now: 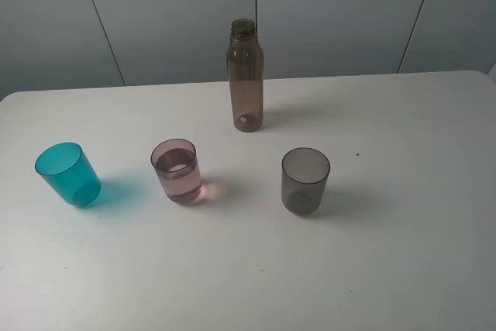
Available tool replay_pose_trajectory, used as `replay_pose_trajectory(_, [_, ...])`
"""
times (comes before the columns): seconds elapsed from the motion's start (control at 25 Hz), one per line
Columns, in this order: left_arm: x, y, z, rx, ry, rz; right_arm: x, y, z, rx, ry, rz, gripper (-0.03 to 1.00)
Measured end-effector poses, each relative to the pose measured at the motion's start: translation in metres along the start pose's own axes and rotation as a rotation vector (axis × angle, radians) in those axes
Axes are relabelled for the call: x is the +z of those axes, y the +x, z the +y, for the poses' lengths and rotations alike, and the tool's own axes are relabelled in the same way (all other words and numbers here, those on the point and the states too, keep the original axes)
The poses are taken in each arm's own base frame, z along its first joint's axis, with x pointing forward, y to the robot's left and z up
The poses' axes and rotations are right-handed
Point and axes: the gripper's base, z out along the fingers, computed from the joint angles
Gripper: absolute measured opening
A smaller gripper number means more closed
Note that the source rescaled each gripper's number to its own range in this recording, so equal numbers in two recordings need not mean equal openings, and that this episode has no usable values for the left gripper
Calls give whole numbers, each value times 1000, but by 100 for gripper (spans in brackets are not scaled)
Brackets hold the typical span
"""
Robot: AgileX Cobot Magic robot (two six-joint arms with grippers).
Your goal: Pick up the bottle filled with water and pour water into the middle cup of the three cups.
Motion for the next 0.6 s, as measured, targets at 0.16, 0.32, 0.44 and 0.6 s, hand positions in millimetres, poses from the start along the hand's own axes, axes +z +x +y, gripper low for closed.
replay_pose_trajectory(0.16, [0, 0, 0, 0, 0, 0, 0, 0, -1, 19, 18, -2, 100])
replay_pose_trajectory(0.32, [0, 0, 0, 0, 0, 0, -1, 0, -1, 60, 90, -3, 100])
replay_pose_trajectory(0.44, [0, 0, 0, 0, 0, 0, -1, 0, 0, 97, 159, -5, 100])
replay_pose_trajectory(0.6, [0, 0, 0, 0, 0, 0, -1, 1, 0, 90, 170, -4, 100])
